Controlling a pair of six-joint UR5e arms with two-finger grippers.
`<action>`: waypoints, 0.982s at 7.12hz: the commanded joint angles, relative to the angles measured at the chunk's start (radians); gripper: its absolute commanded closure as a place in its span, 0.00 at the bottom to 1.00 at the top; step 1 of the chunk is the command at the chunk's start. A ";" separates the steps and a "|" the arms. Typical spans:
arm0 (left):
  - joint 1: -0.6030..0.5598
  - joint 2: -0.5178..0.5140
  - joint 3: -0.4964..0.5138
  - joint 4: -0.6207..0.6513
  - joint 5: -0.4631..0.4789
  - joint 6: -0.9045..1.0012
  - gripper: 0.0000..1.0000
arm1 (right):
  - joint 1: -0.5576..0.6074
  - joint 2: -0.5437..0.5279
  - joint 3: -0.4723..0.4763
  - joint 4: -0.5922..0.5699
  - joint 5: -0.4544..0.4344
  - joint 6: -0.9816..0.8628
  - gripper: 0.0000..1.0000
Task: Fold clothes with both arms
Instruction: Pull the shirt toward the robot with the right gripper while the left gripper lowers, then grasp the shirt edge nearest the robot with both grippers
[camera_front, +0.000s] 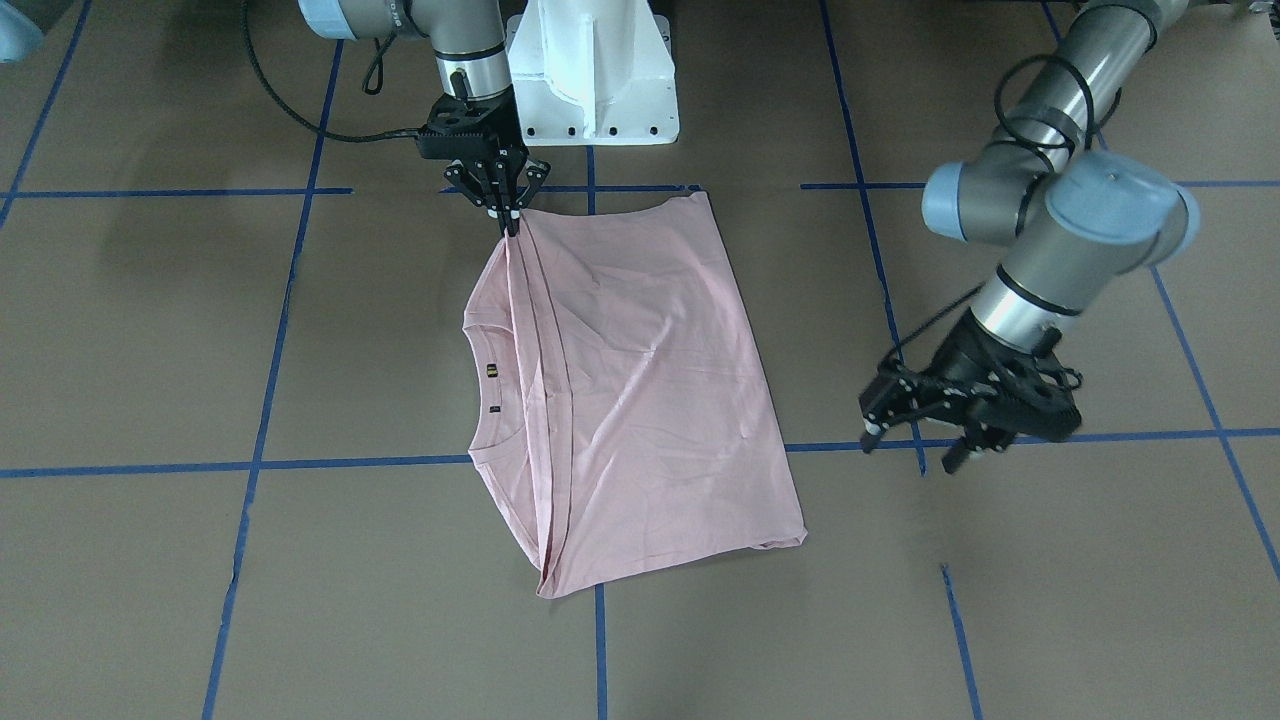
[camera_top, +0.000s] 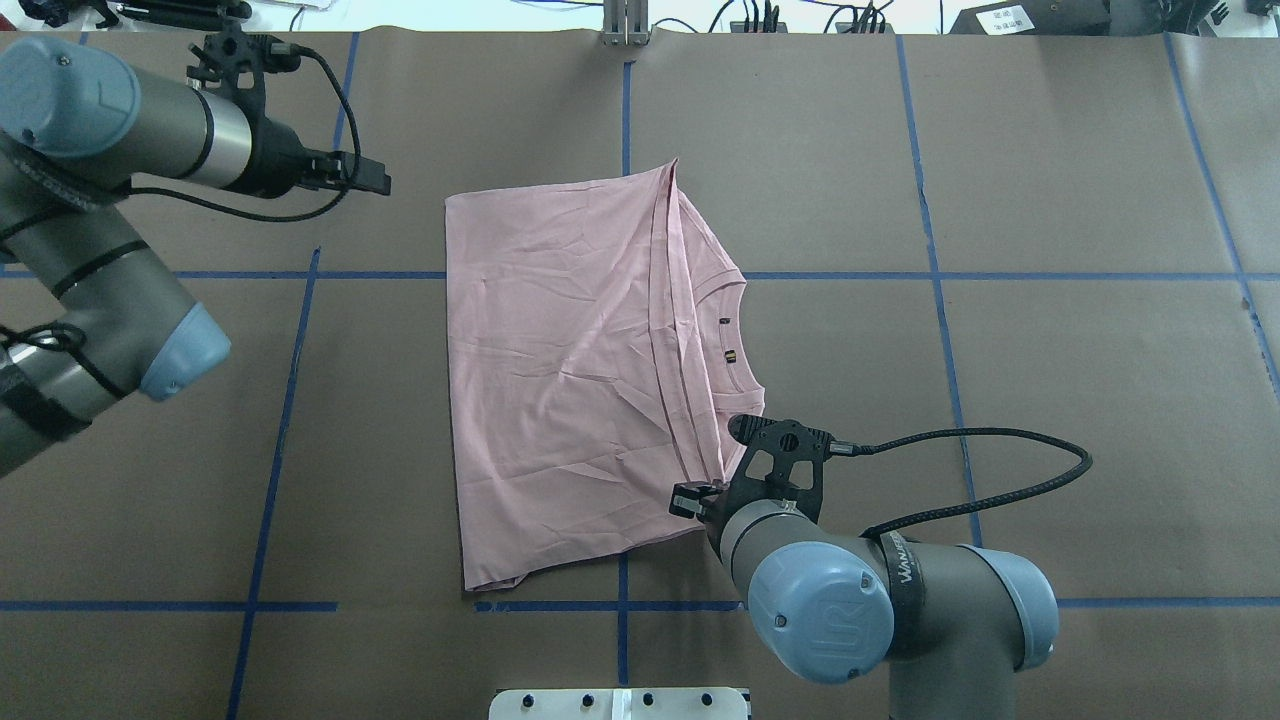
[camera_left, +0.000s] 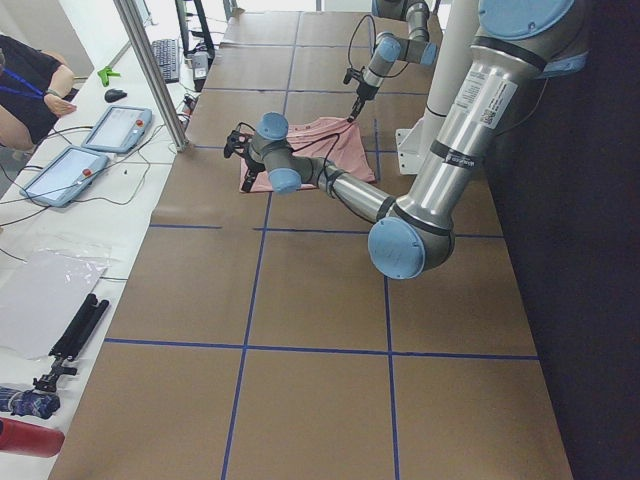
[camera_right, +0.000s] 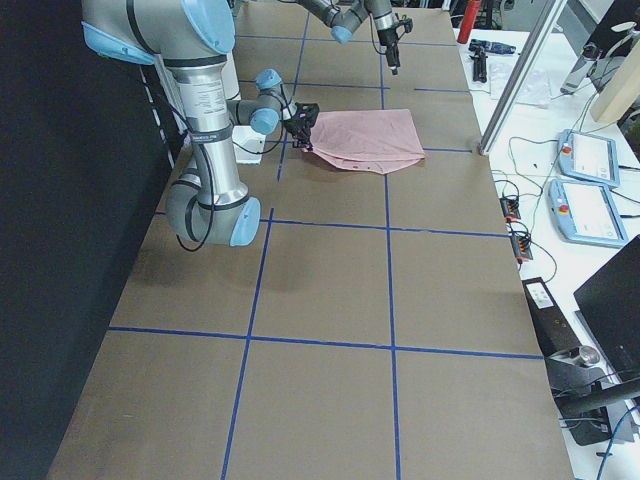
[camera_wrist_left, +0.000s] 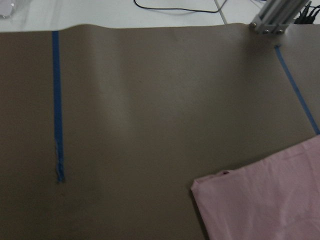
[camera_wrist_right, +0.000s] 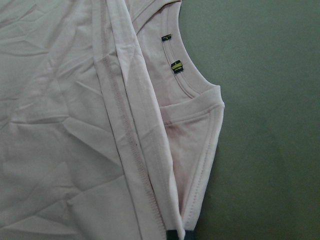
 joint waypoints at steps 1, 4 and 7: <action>0.208 0.111 -0.251 0.099 0.114 -0.209 0.00 | -0.014 0.002 0.001 -0.004 -0.011 0.009 1.00; 0.503 0.195 -0.367 0.137 0.335 -0.513 0.00 | -0.015 0.006 0.001 -0.004 -0.011 0.007 1.00; 0.660 0.200 -0.363 0.210 0.415 -0.649 0.36 | -0.014 0.004 0.001 -0.004 -0.011 0.009 1.00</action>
